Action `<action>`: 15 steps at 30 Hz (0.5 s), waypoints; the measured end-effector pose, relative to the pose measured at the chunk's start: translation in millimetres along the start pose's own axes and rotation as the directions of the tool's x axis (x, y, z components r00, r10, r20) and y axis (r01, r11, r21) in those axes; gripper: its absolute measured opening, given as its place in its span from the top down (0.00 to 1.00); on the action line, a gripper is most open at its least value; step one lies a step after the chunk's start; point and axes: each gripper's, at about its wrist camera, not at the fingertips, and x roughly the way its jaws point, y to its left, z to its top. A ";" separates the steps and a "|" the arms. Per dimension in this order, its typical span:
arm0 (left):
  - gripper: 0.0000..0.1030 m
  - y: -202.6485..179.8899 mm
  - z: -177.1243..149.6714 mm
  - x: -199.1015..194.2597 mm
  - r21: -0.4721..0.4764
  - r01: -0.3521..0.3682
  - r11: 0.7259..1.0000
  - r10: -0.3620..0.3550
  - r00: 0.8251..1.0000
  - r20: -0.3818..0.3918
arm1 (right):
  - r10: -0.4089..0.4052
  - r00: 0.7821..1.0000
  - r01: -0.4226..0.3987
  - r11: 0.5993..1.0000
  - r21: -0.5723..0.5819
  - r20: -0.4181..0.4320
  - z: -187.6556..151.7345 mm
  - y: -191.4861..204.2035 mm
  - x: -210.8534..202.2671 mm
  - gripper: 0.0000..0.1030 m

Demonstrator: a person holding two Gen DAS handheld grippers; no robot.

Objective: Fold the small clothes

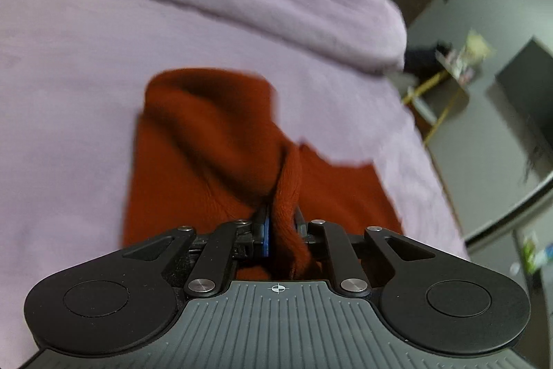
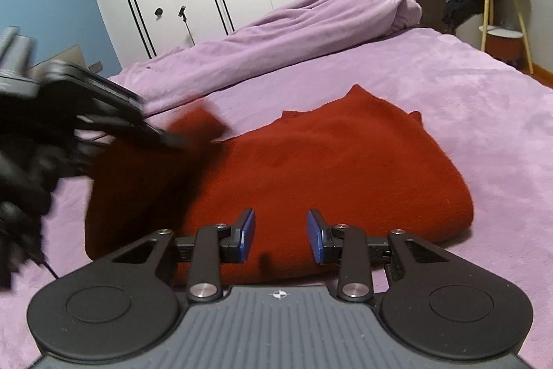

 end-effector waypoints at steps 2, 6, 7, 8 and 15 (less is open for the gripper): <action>0.89 -7.8 -16.3 27.9 0.001 0.031 1.000 -0.030 0.996 -0.087 | 0.002 1.000 -0.002 1.000 0.007 -0.018 -1.5 -4.5 -0.1 0.68; 0.85 -9.1 -39.0 34.8 0.037 0.012 0.999 -0.007 0.992 -0.128 | 0.011 0.998 -0.010 1.000 0.029 -0.061 -2.1 -13.6 2.0 0.68; 0.80 -9.0 -39.2 25.8 0.033 0.040 0.999 -0.036 0.991 -0.126 | 0.012 0.998 -0.011 1.000 0.025 -0.066 -1.0 -15.1 3.0 0.68; 0.72 -9.3 -39.1 13.2 0.027 0.073 0.997 -0.069 0.990 -0.122 | 0.012 0.997 -0.010 1.000 0.020 -0.071 0.5 -15.1 4.1 0.68; 0.49 26.9 -43.4 -87.7 -0.003 0.134 0.991 -0.133 0.989 0.059 | 0.092 0.994 -0.091 0.996 0.019 -0.053 22.3 3.7 13.0 0.68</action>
